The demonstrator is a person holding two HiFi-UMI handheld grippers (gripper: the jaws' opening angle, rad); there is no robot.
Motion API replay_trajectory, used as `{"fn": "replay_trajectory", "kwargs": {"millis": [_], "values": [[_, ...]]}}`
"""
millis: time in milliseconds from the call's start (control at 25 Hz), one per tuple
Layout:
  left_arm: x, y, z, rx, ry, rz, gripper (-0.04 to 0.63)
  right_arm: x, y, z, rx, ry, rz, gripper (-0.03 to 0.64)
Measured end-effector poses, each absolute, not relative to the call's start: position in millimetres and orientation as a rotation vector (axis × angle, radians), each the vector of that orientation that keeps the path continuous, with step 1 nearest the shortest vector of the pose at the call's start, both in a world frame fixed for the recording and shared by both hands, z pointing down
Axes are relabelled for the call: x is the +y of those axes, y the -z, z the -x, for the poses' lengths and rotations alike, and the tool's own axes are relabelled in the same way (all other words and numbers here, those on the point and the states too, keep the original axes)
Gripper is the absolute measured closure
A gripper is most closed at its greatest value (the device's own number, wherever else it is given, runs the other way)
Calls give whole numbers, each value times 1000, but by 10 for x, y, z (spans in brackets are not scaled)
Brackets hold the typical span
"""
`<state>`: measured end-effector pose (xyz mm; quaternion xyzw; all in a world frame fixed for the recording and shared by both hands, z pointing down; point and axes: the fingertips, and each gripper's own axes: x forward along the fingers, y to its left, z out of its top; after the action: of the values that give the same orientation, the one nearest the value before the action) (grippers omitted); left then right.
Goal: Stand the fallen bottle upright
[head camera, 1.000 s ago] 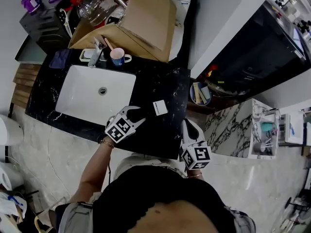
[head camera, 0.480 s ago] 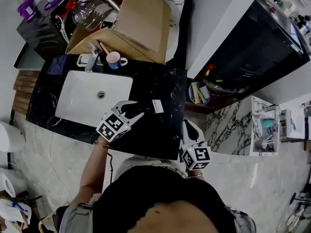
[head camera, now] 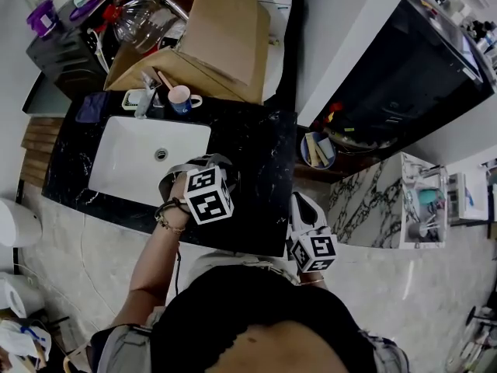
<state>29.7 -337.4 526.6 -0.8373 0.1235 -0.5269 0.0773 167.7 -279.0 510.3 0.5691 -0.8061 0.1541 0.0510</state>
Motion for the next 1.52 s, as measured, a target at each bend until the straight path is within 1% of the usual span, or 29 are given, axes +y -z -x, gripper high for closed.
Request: {"fn": "replay_trajectory", "kwargs": {"millis": [240, 560, 680, 720, 760, 920, 1000, 1040, 1080, 1120, 1160, 1200, 1240, 1280, 1320, 1520], "values": [[-3388, -5298, -480, 243, 1695, 2360, 439, -2794, -5072, -1701, -2460, -466, -1740, 612], [-3385, -5274, -484, 293, 1577, 2466, 429, -2773, -5112, -1727, -2462, -471, -1735, 612], [-3371, -5285, -457, 311, 1529, 2539, 376, -2775, -5102, -1700, -2469, -472, -1728, 612], [-3369, -5273, -449, 329, 1486, 2590, 338, -2777, -5097, -1691, -2471, -469, -1726, 612], [-3367, -5255, -435, 353, 1432, 2654, 325, -2778, -5095, -1685, -2472, -467, -1723, 612], [-3390, -5117, -215, 582, 1130, 2922, 313, -2764, -5090, -1673, -2474, -462, -1710, 612], [-3436, -4928, -17, 813, 849, 3004, 313, -2758, -5095, -1673, -2473, -461, -1706, 612], [-3464, -4788, 107, 959, 650, 3019, 327, -2759, -5098, -1675, -2472, -461, -1705, 611], [-3479, -4637, 251, 1108, 427, 3020, 396, -2762, -5101, -1676, -2470, -461, -1704, 612], [-3474, -4501, 414, 1250, 202, 3016, 510, -2766, -5102, -1672, -2469, -459, -1702, 612], [-3449, -4392, 586, 1379, -5, 3008, 565, -2770, -5099, -1661, -2470, -456, -1699, 612], [-3407, -4314, 750, 1490, -177, 2995, 592, -2773, -5092, -1644, -2474, -451, -1694, 612], [-3351, -4268, 891, 1580, -303, 2970, 592, -2777, -5081, -1628, -2480, -444, -1690, 612], [-3282, -4254, 996, 1647, -370, 2934, 594, -2782, -5065, -1615, -2485, -437, -1688, 612], [-3199, -4265, 1060, 1692, -376, 2893, 594, -2789, -5046, -1607, -2490, -428, -1687, 612], [-2836, -4434, 1090, 1758, -144, 2753, 594, -2822, -4965, -1558, -2509, -392, -1683, 612]]}}
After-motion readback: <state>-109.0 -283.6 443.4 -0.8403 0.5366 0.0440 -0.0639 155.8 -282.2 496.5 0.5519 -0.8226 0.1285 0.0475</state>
